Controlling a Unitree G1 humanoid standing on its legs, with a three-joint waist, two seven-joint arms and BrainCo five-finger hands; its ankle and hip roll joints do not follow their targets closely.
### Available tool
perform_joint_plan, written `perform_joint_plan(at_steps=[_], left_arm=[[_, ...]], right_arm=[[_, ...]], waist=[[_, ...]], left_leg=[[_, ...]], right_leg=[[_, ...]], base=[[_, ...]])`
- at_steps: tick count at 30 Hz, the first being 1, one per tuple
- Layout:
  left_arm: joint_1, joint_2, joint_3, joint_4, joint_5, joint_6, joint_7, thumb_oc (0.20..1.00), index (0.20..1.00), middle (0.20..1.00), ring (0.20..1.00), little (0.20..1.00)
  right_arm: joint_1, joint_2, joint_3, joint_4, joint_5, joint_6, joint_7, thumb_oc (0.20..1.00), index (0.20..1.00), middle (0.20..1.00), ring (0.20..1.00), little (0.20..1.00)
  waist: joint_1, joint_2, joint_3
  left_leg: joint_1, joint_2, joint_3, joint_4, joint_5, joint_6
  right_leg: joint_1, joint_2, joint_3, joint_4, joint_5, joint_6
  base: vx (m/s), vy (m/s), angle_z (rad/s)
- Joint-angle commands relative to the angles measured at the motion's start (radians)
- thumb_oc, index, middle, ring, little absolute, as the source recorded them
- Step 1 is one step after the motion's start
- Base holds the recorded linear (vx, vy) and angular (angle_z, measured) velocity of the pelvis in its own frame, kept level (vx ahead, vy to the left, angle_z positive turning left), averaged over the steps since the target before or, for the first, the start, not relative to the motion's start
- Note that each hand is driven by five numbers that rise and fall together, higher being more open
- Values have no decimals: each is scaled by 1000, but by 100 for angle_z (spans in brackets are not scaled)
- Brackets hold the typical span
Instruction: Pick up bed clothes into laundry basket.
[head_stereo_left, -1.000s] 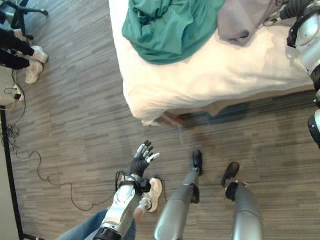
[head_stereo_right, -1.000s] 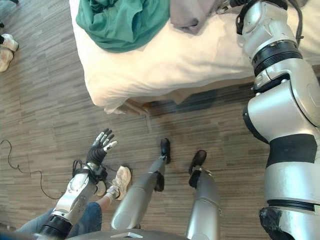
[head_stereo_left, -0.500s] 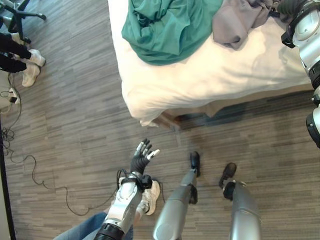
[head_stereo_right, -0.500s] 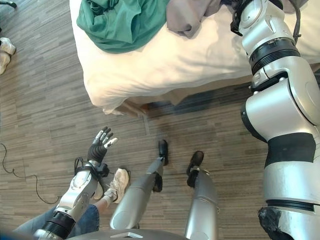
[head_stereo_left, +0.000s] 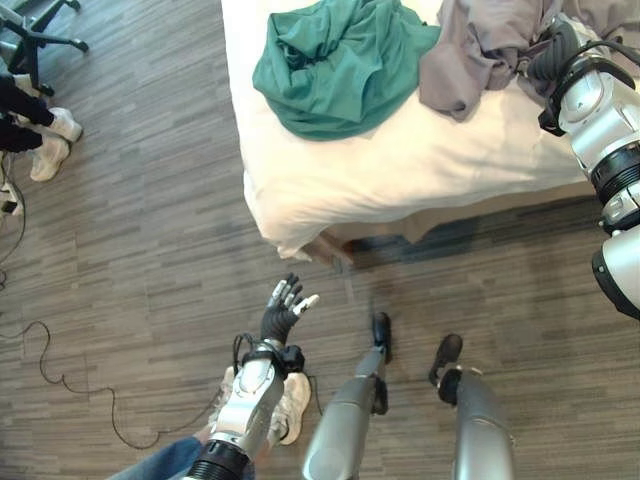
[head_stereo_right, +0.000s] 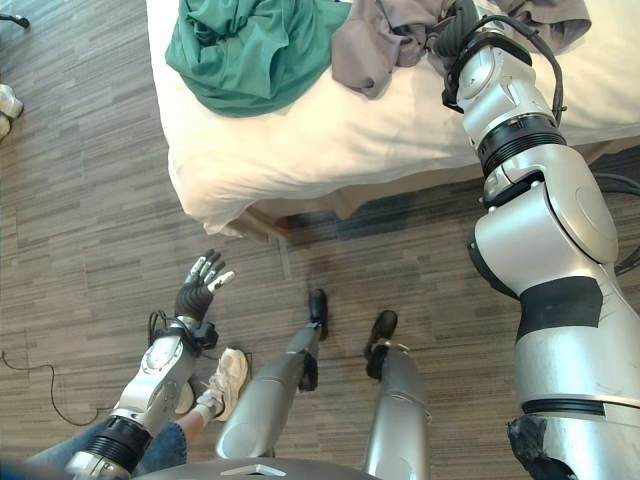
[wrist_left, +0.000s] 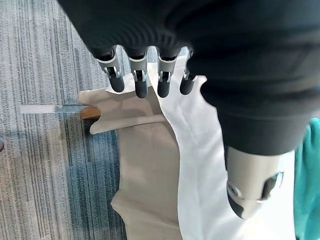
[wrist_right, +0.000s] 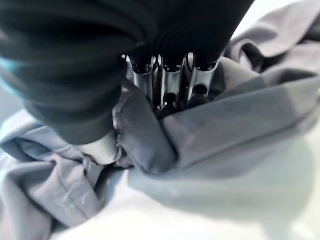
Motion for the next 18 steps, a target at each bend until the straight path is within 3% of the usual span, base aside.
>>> perform_joint_plan(at_steps=[1,2,18], left_arm=[[-75,58,16,2,-42,-53,14,1000,1000,1000,1000,1000],[-80,57,12,5,-44,-53,15,1000,1000,1000,1000,1000],[-76,77,31,16,-37,-54,35,1000,1000,1000,1000,1000]], right_arm=[[-128,-38,59,-11,-13,-18,-14,429,429,429,429,429],[-134,-35,55,-3,-6,-15,-18,1000,1000,1000,1000,1000],[-341,-4,206,-47,-126,23,-89,1000,1000,1000,1000,1000]], waist=[[24,-82,63],[22,-83,60],[5,-111,30]], left_leg=[[146,-26,22,-54,-35,-93],[147,-25,23,-54,-35,-92],[142,-17,22,-54,-38,-100]], right_leg=[[290,-2,184,-545,240,163],[289,-1,187,-545,239,163],[296,12,194,-563,242,158]], base=[[0,0,0],[0,0,0],[2,0,0]])
